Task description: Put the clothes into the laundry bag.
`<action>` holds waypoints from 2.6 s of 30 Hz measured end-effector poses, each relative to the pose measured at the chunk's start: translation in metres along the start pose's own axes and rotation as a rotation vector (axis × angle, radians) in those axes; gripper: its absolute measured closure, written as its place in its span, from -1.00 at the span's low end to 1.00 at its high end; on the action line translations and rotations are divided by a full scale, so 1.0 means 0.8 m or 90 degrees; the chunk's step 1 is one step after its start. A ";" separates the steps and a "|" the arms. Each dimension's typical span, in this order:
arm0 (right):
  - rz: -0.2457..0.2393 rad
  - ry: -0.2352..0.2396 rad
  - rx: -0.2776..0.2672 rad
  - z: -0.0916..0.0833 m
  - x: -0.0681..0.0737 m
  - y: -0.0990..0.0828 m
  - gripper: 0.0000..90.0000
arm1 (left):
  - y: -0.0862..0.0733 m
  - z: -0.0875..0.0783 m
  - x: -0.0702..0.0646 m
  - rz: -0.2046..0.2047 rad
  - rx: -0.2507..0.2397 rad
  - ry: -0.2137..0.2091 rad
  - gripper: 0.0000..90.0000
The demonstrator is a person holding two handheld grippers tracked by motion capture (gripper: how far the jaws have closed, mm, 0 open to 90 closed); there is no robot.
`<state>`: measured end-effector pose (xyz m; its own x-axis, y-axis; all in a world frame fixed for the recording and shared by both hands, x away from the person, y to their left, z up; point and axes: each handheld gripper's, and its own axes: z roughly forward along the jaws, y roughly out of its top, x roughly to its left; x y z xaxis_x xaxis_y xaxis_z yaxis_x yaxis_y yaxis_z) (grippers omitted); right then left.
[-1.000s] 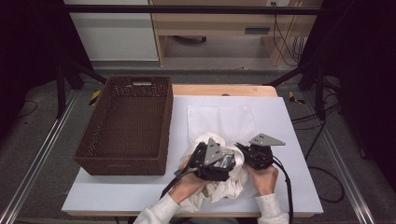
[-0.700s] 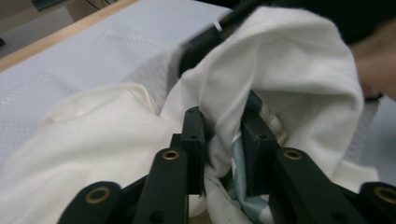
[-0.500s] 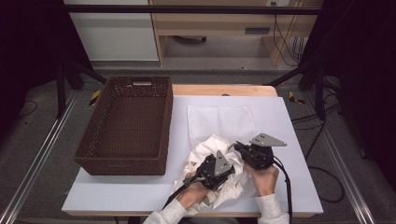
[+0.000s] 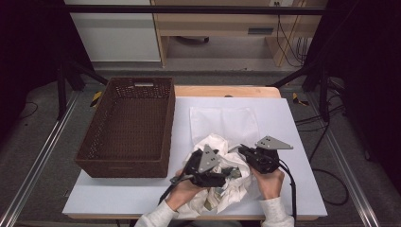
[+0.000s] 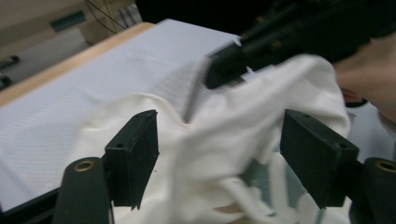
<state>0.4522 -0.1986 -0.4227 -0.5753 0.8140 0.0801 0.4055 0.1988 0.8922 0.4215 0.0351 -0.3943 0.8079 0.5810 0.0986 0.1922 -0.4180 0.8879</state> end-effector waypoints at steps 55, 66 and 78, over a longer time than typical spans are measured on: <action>0.003 0.009 -0.022 -0.003 0.004 0.000 0.97 | -0.020 0.041 0.040 -0.011 0.065 0.014 -0.37; 0.002 0.003 -0.019 -0.002 0.005 0.000 0.98 | -0.025 0.034 0.009 0.005 0.047 -0.035 0.84; -0.004 0.001 -0.027 0.001 0.010 0.001 0.98 | -0.020 0.091 -0.034 0.087 0.106 0.022 0.85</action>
<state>0.4481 -0.1915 -0.4217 -0.5790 0.8119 0.0748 0.3711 0.1807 0.9109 0.4374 -0.0248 -0.4442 0.8136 0.5339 0.2303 0.1747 -0.6022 0.7790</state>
